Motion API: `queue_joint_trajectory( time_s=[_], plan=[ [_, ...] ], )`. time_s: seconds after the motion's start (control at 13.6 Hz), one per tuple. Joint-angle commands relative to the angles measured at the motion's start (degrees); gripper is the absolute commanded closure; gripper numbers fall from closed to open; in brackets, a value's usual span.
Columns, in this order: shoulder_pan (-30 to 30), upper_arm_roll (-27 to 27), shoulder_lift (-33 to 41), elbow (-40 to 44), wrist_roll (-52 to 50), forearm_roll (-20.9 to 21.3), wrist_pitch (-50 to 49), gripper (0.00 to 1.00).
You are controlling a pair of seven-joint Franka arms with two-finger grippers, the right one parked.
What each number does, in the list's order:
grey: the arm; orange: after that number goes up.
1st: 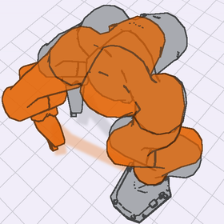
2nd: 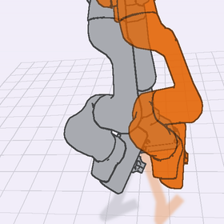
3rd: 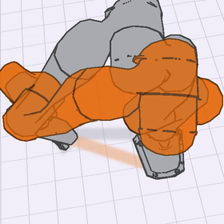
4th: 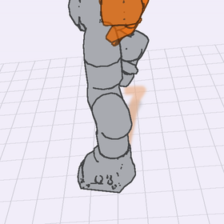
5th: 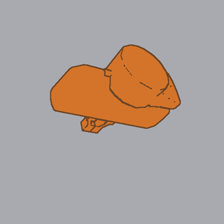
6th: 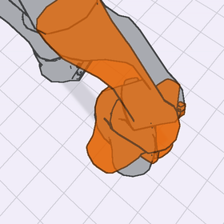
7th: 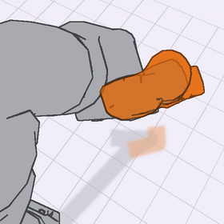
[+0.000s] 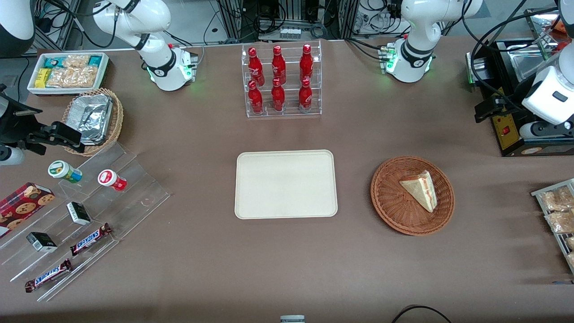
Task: Place sandwich from basket to tray
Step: 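Move the left gripper over the wicker basket toward the sandwich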
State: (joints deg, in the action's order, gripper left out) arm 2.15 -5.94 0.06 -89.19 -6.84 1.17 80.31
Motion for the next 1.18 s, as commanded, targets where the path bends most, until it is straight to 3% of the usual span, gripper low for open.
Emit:
queue_joint_trajectory(
  time_s=[0.0, 0.37, 0.81, 1.11],
  plan=[
    [0.3, -0.3, 1.0, -0.9, 1.2, 0.1, 1.1, 0.0],
    [0.6, -0.3, -1.4, -4.0, 0.9, 0.6, 2.5, 0.0],
    [0.6, -0.2, -2.8, -17.8, -7.3, 0.9, 23.1, 0.0],
    [0.0, -0.4, -6.0, -20.9, -21.6, 1.6, 33.2, 0.0]
  ],
)
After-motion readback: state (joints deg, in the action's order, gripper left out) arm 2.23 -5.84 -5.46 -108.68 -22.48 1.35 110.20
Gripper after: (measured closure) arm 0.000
